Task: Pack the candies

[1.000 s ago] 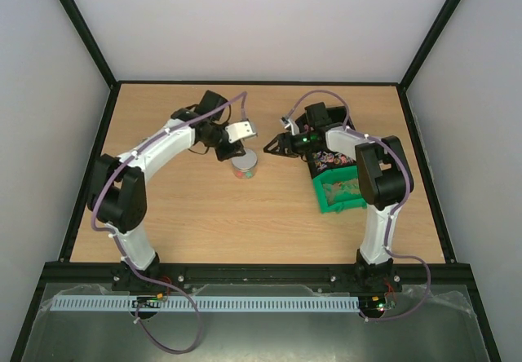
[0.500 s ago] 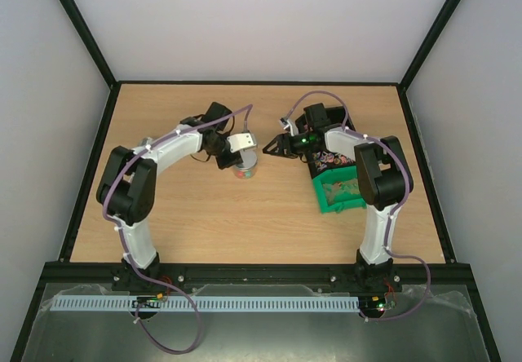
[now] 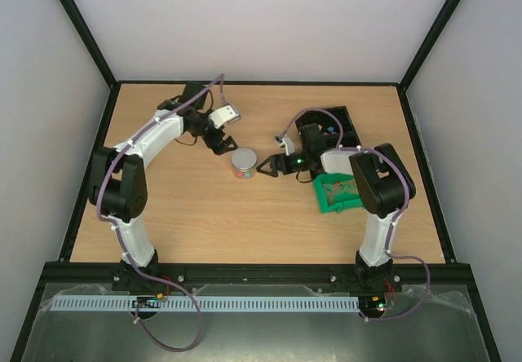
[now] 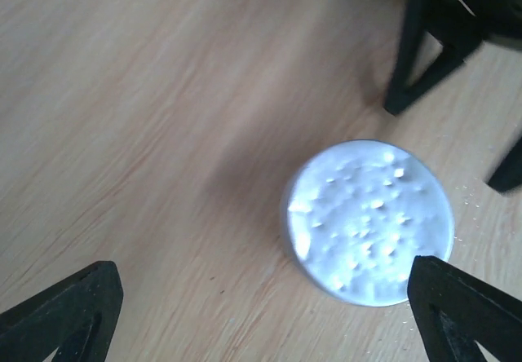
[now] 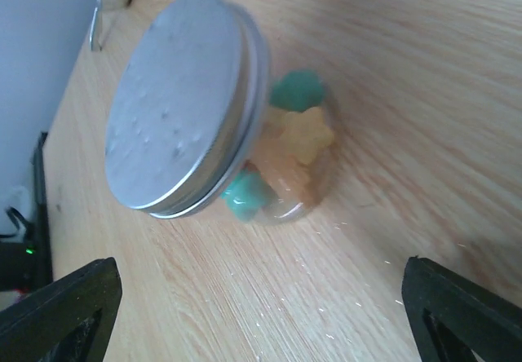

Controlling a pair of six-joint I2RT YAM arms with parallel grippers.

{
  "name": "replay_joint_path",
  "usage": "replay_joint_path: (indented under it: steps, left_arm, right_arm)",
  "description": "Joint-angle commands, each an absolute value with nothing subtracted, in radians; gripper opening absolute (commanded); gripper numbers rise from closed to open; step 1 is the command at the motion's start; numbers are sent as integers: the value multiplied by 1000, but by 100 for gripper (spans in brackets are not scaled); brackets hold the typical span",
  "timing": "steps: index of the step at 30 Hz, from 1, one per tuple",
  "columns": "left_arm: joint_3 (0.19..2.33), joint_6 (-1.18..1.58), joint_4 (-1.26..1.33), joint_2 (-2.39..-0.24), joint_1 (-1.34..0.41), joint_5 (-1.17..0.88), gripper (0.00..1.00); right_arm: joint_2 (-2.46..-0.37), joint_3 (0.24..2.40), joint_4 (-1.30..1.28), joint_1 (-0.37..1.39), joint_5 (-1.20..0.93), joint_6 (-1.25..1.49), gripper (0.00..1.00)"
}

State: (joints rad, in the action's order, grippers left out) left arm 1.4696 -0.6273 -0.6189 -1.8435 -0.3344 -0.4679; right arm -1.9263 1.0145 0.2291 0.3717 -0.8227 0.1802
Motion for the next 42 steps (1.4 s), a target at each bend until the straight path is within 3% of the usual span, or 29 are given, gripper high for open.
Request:
replay_joint_path:
  steps: [1, 8, 13, 23, 26, 32, 42]
  left_arm:
    - [1521, -552, -634, -1874, -284, -538, 99]
    - [1691, -532, -729, -2059, -304, -661, 90]
    - [1692, -537, -726, -2121, -353, -643, 85]
    - [1479, -589, -719, -2023, -374, -696, 62]
    - [1400, -592, -716, -1971, -381, -725, 59]
    - [1273, -542, -666, -1861, -384, -717, 60]
    - [1227, -494, -646, -1724, -310, -678, 84]
  right_arm:
    - [-1868, 928, 471, 436, -701, 138, 96]
    - [-1850, 743, 758, 498, -596, 86, 97]
    - [-1847, 623, 958, 541, -515, 42, 98]
    - [-1928, 488, 1282, 616, -439, -61, 99]
    - [-1958, 480, 1362, 647, -448, -73, 99]
    - [-1999, 501, 1395, 701, -512, -59, 96]
    - [-1993, 607, 1258, 713, -634, -100, 91]
